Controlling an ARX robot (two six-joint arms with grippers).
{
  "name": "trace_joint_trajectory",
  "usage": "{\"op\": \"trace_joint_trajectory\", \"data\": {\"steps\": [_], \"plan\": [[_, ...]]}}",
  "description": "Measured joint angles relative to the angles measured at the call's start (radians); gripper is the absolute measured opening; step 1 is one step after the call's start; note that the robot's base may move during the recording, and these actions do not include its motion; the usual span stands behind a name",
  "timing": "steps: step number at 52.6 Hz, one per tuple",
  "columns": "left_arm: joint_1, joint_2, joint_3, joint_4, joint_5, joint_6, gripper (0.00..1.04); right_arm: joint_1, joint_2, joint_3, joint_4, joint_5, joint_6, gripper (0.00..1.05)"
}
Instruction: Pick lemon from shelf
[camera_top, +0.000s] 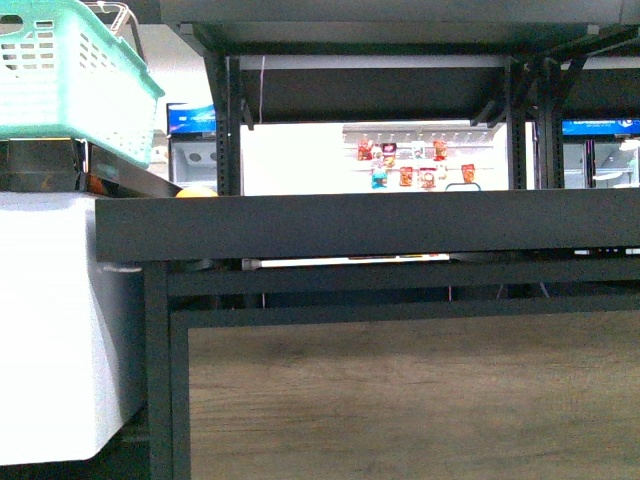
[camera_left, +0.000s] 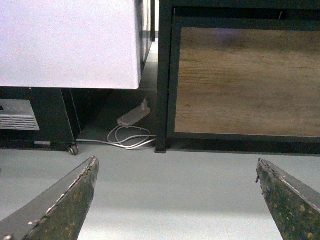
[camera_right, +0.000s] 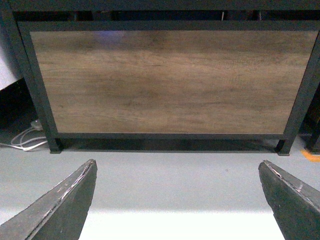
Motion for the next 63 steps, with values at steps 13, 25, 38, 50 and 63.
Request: {"op": "trace_joint_trajectory", "data": {"steps": [13,25,38,50,63], "plan": [[0.0,0.0,0.0,0.0,0.0,0.0,0.97,0.0,0.0,0.0,0.0,0.0,0.0,0.97],[0.0,0.0,0.0,0.0,0.0,0.0,0.97,0.0,0.0,0.0,0.0,0.0,0.0,0.97],[0.0,0.0,0.0,0.0,0.0,0.0,0.97,0.0,0.0,0.0,0.0,0.0,0.0,0.97],[0.0,0.0,0.0,0.0,0.0,0.0,0.97,0.0,0.0,0.0,0.0,0.0,0.0,0.97],[0.0,0.0,0.0,0.0,0.0,0.0,0.97,0.0,0.0,0.0,0.0,0.0,0.0,0.97]]}}
